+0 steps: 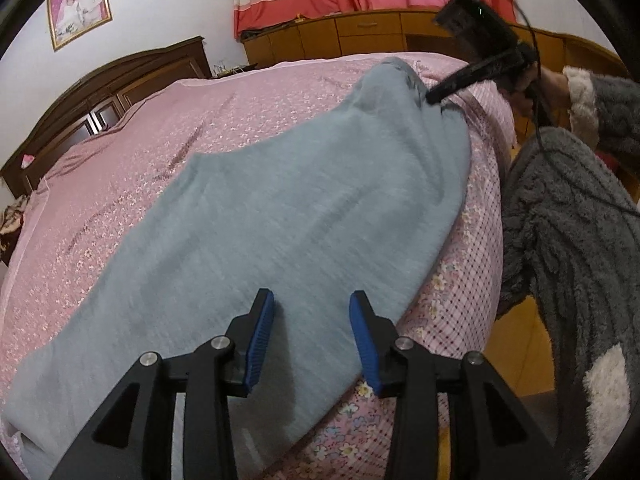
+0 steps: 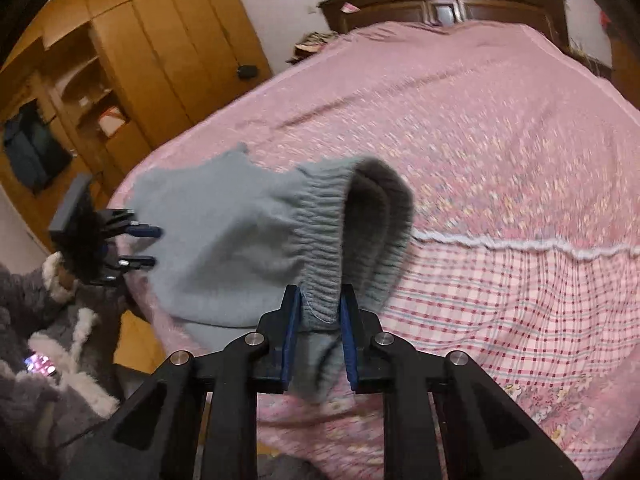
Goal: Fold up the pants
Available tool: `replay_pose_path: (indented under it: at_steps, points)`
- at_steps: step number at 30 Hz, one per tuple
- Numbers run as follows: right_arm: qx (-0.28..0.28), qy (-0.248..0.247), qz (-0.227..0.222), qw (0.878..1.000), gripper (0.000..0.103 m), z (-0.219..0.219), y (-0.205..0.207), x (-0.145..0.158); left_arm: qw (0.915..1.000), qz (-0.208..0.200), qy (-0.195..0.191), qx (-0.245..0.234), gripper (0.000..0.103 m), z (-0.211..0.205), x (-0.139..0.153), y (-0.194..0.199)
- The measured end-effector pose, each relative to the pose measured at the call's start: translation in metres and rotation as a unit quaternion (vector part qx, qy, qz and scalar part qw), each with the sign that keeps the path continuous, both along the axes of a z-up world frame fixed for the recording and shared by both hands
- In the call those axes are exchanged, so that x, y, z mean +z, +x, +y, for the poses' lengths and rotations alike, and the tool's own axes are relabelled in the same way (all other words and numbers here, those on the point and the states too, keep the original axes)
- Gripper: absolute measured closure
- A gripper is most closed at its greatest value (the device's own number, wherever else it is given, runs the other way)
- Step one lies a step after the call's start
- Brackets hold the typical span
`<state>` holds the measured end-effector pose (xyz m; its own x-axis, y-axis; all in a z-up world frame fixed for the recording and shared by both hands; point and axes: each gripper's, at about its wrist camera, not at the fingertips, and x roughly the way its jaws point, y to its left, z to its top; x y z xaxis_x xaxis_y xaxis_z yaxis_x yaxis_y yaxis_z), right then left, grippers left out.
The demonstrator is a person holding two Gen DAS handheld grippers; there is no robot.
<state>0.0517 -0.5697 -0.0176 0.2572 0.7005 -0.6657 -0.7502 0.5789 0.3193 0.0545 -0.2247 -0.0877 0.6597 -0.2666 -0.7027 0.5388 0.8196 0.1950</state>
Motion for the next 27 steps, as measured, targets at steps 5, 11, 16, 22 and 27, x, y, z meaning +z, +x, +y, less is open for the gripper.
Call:
replay_pose_path:
  at_steps: [5,11,16,22,27]
  points:
    - [-0.001,-0.012,0.009,1.000,0.083,-0.003,-0.010,0.026,1.0000,-0.007,0.003,-0.004,0.057,-0.001,-0.004,-0.002]
    - [0.005,-0.092,0.027,0.995,0.083,0.005,-0.019,0.020,0.9999,-0.005,-0.009,0.000,0.055,-0.001,-0.005,-0.001]
    - [-0.016,-0.103,0.034,0.994,0.083,0.004,-0.015,0.003,1.0000,-0.009,0.000,-0.004,0.054,-0.001,-0.005,-0.003]
    - [-0.043,-0.121,0.013,0.992,0.066,0.010,-0.018,0.003,1.0000,-0.007,0.001,-0.004,0.053,0.000,-0.003,-0.004]
    - [-0.139,-0.069,-0.060,0.986,0.064,0.003,-0.032,0.034,0.9999,0.007,-0.009,0.004,0.053,0.001,-0.001,-0.001]
